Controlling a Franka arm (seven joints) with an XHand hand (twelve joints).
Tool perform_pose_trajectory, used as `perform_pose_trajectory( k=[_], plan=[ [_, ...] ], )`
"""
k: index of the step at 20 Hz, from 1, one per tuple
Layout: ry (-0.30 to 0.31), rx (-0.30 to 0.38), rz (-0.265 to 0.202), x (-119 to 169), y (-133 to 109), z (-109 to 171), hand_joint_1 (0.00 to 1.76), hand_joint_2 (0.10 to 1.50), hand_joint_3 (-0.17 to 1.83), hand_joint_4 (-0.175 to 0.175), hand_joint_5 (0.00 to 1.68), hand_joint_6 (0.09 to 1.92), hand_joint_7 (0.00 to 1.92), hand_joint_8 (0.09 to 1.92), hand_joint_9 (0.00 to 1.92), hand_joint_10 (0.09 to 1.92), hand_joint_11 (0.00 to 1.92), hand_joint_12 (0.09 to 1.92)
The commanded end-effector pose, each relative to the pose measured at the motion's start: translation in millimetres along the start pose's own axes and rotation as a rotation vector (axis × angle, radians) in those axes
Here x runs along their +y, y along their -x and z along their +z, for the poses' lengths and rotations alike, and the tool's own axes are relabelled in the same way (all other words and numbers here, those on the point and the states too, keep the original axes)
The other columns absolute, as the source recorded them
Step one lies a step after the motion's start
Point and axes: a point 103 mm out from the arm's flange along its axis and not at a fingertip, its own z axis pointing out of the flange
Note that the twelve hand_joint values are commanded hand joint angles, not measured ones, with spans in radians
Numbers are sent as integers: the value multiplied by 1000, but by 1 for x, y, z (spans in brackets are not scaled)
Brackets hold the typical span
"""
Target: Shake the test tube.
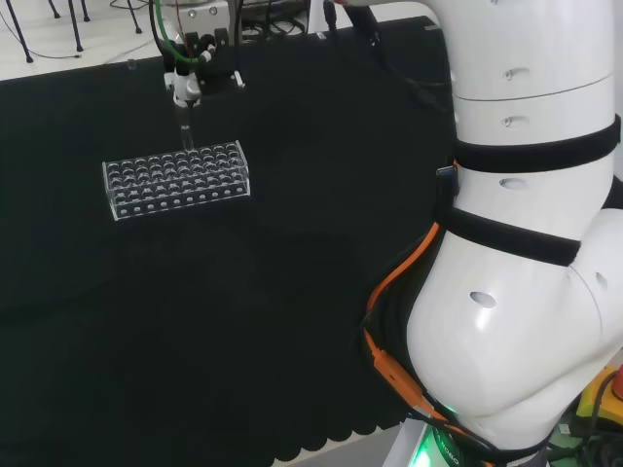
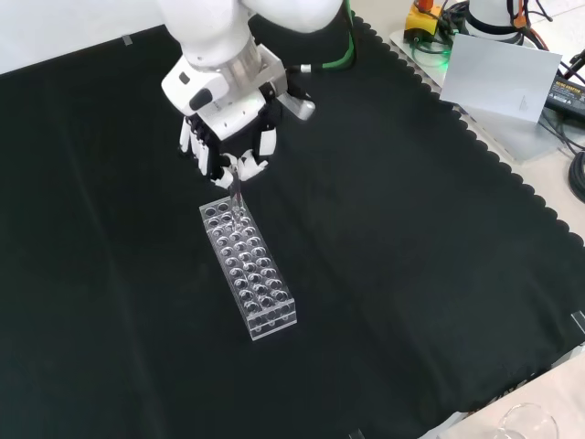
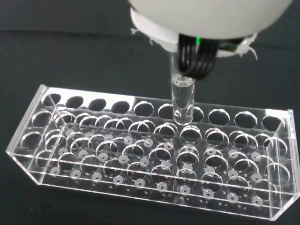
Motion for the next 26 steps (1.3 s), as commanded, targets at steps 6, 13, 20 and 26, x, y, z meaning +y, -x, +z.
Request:
perform_pose_trajectory(
  k=[6, 13, 20, 26],
  plan=[
    [19, 50, -3, -10, 3, -20, 1435, 525, 892, -175, 1216, 832, 1350, 879, 1201, 772, 894, 1211],
    [44, 148, -82, -13, -48, -40, 1435, 523, 894, -175, 1217, 832, 1352, 876, 1200, 774, 896, 1211],
    [63, 153, -143, -13, -82, -53, 1435, 522, 896, -175, 1218, 832, 1354, 874, 1200, 775, 897, 1210],
    [36, 104, -64, -13, -40, -41, 1436, 521, 897, -175, 1218, 831, 1355, 873, 1200, 776, 897, 1210]
  ],
)
